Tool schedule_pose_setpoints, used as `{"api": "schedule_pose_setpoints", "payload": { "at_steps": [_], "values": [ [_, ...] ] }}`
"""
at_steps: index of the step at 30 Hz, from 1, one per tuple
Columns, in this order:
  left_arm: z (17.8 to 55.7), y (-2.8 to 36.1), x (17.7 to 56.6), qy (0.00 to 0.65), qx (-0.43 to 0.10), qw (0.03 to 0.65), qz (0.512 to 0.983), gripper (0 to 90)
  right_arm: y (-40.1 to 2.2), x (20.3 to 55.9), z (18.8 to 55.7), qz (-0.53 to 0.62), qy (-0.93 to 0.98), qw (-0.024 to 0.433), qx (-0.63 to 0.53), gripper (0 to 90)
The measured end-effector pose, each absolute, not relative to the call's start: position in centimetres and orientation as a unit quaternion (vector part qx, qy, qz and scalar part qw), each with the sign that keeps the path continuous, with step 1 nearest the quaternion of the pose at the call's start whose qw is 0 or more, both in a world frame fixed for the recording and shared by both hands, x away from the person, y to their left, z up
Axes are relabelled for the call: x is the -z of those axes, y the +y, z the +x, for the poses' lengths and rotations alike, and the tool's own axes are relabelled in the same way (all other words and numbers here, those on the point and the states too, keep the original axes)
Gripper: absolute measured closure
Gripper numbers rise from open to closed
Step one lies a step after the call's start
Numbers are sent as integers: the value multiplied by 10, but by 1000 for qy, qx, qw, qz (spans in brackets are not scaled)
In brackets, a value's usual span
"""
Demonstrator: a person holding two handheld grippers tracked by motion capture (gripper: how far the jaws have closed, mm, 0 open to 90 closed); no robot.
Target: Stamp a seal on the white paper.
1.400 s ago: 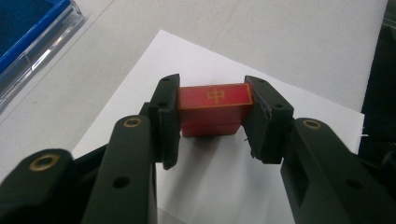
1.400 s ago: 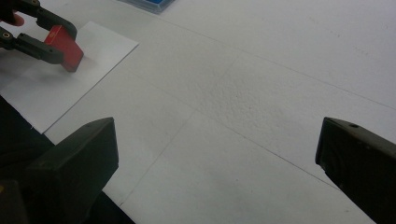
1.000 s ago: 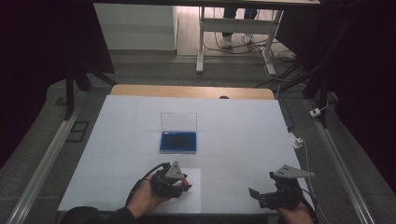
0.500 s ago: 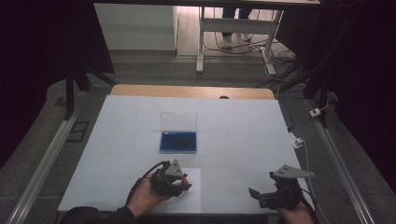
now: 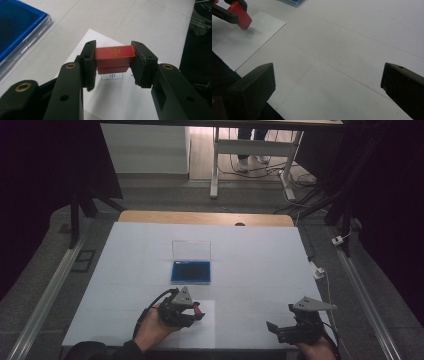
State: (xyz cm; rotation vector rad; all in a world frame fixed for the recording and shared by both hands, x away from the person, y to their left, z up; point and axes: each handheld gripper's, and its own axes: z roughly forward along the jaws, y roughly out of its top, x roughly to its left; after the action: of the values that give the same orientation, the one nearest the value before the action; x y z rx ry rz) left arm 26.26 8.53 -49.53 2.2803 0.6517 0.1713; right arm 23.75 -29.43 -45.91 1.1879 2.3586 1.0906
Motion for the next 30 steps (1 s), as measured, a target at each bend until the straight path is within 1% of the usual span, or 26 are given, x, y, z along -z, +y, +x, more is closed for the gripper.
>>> {"api": "schedule_pose_setpoints", "payload": {
  "at_steps": [30],
  "values": [
    [278, 118, 468, 286, -75, 400, 868, 579, -294, 459, 238, 411, 817, 141, -378, 0]
  ]
}}
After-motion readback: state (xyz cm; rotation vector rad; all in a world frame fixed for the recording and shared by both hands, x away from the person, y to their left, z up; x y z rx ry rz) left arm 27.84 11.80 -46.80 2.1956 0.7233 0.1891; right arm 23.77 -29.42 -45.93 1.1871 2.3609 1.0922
